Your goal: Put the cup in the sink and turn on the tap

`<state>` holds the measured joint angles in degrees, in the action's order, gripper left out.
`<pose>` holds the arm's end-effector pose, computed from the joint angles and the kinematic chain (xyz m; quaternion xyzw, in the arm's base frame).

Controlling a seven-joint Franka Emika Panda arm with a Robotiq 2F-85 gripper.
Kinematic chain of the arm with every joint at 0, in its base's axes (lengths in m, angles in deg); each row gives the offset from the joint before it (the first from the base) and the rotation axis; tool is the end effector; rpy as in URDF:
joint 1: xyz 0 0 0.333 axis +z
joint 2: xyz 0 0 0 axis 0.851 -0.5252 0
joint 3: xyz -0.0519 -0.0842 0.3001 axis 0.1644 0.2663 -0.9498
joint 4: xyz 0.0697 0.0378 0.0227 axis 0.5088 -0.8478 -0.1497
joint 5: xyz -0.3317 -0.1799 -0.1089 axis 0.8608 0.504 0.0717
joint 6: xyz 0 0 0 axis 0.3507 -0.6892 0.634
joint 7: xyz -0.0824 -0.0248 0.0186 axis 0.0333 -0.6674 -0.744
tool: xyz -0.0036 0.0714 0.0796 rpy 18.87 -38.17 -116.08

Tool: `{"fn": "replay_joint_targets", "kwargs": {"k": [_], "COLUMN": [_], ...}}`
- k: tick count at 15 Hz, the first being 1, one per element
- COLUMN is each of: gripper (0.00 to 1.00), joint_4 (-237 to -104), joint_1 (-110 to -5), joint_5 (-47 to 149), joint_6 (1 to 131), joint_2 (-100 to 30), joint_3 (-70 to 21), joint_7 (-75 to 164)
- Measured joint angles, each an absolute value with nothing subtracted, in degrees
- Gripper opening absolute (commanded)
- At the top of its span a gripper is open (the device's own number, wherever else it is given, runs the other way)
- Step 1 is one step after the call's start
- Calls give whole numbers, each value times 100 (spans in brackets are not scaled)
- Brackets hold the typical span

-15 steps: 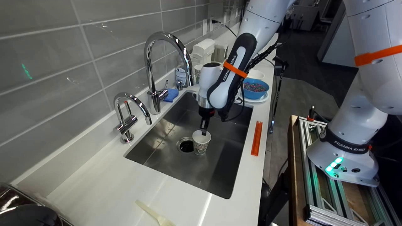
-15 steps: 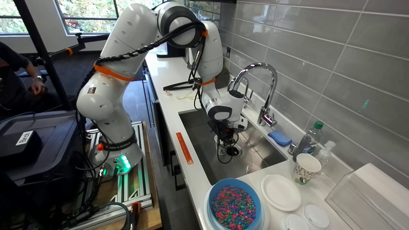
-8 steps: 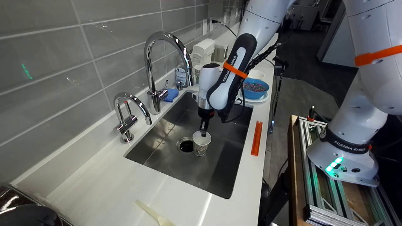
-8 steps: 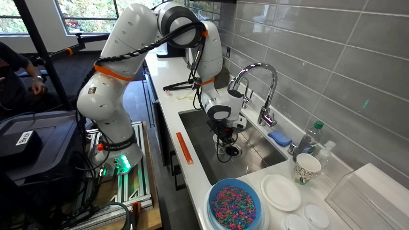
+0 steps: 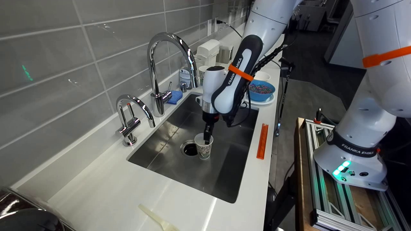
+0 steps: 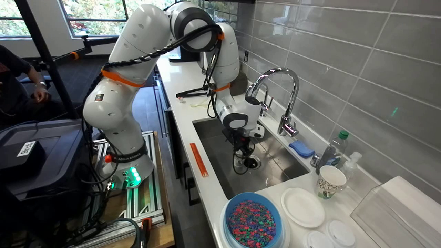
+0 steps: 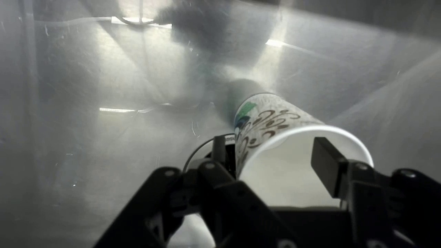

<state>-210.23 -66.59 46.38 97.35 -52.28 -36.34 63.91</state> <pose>0.5058 0.0004 0.0909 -0.9944 -0.0974 -0.0069 0.0409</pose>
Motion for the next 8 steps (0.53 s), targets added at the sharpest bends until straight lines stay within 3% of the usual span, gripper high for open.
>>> {"fn": "replay_joint_targets", "kwargs": {"k": [8], "gripper": [100], "joint_4": [-21095], "joint_1": [-7188], "joint_5": [4477], "joint_6": [9735], "joint_2": [-5016], "joint_3": [-4004], "joint_7": [6461]}}
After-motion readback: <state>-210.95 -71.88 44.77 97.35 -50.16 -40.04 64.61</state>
